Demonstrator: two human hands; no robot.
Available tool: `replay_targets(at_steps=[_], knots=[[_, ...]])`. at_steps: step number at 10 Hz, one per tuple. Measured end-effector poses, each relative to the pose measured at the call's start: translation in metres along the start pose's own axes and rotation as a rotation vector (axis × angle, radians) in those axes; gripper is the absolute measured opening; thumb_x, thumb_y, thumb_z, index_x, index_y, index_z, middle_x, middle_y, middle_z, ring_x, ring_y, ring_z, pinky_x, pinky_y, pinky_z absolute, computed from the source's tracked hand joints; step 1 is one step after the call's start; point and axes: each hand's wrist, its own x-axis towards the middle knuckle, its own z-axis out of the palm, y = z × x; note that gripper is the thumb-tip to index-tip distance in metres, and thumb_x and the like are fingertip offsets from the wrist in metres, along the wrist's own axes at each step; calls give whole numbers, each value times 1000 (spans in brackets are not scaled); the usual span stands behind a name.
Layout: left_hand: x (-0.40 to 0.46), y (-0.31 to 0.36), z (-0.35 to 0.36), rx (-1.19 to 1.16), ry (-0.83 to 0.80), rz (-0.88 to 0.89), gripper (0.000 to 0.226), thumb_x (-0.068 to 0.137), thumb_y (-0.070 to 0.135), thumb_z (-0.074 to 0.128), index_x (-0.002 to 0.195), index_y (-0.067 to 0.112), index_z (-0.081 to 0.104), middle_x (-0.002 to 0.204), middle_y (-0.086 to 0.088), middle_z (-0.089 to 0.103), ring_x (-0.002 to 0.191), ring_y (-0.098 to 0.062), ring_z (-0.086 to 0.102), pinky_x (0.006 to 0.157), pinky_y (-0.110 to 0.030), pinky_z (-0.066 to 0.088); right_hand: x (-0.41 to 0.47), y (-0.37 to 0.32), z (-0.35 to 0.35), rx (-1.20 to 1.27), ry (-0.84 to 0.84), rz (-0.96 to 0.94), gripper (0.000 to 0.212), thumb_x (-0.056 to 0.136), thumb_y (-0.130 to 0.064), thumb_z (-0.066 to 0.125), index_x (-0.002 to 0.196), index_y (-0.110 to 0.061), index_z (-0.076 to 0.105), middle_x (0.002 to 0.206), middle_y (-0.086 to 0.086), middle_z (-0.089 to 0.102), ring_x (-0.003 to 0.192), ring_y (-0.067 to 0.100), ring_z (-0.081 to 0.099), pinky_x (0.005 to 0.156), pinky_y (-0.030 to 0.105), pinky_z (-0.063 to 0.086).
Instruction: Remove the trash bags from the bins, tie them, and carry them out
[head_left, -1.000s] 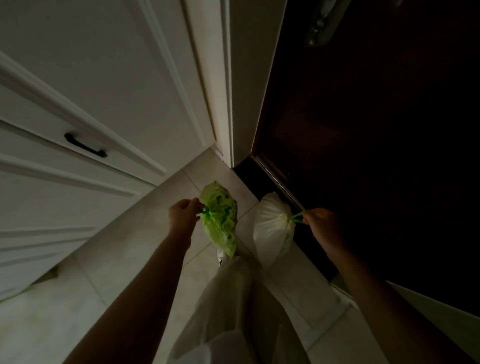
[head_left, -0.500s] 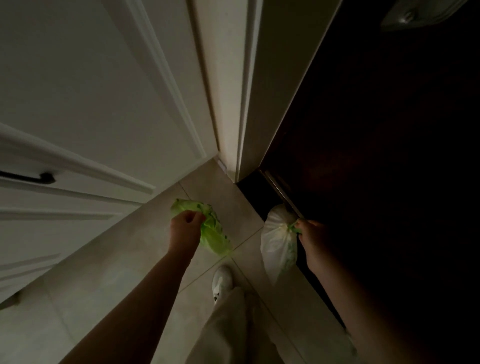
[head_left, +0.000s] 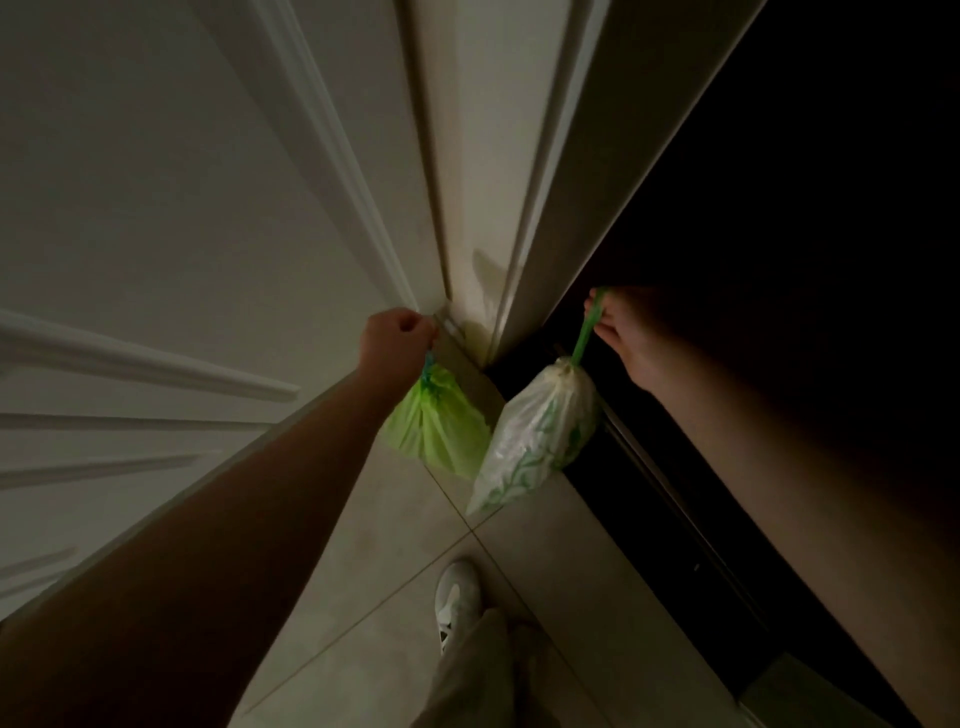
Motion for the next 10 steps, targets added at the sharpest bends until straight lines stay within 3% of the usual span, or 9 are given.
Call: replay_targets(at_steps=[1,2,3,4,5,6,8,9,10], knots=[[16,10,4,6,5,43,16,74,22,58,65,16,70,73,-15,71,68,-23,64,73,-46,56,13,-12,2,15,40,-26,24,96,-7,40,107,-7,61,106,2,61,113,18,55,98,26,41],[25,20,8,-25,29,62,17,75,23,58,66,15,70,71,-13,69,64,-21,62,68,-41,56,27,-16,6,56,20,-8,24,95,-8,39,81,-20,54,88,-5,56,101,11,53,101,29,41],[30,27,11,-43,59,64,16,80,16,58,72,11,70,72,-11,69,61,-18,60,63,-34,52,33,-19,13,72,-5,3,23,95,-7,40,80,-20,54,100,1,59,97,9,55,88,22,44],[34,26,14,-27,87,70,16,82,17,59,81,8,72,78,-10,71,69,-19,63,62,-26,47,36,-23,19,28,-2,-9,23,95,-8,43,76,-18,53,89,-1,58,83,7,56,76,19,44],[36,24,15,34,41,78,18,86,17,61,96,7,72,85,-12,69,74,-21,62,60,-23,47,37,-19,20,-114,-2,-44,18,93,-8,44,93,-13,62,87,-1,60,81,8,57,86,27,45],[35,23,17,95,4,102,21,86,11,57,101,7,71,87,-13,68,75,-21,61,59,-24,46,34,-10,17,-179,-7,-45,18,88,-6,48,94,-16,62,104,7,60,100,19,55,96,36,44],[24,24,14,304,43,165,25,86,11,55,106,6,70,101,-17,70,94,-32,64,74,-26,43,21,-1,9,-245,-36,21,37,86,-9,55,122,-6,57,118,11,58,115,26,53,103,42,44],[8,27,11,400,89,168,30,87,12,56,114,9,67,119,-15,62,109,-29,59,85,-26,40,9,-2,3,-263,-32,-6,32,90,-9,51,121,-3,57,124,21,59,118,32,55,104,44,44],[-12,29,14,361,128,166,30,84,11,57,112,9,68,119,-15,61,109,-29,59,89,-28,42,-7,0,-6,-300,4,-31,35,93,-8,46,124,7,52,133,29,52,125,40,49,107,51,39]])
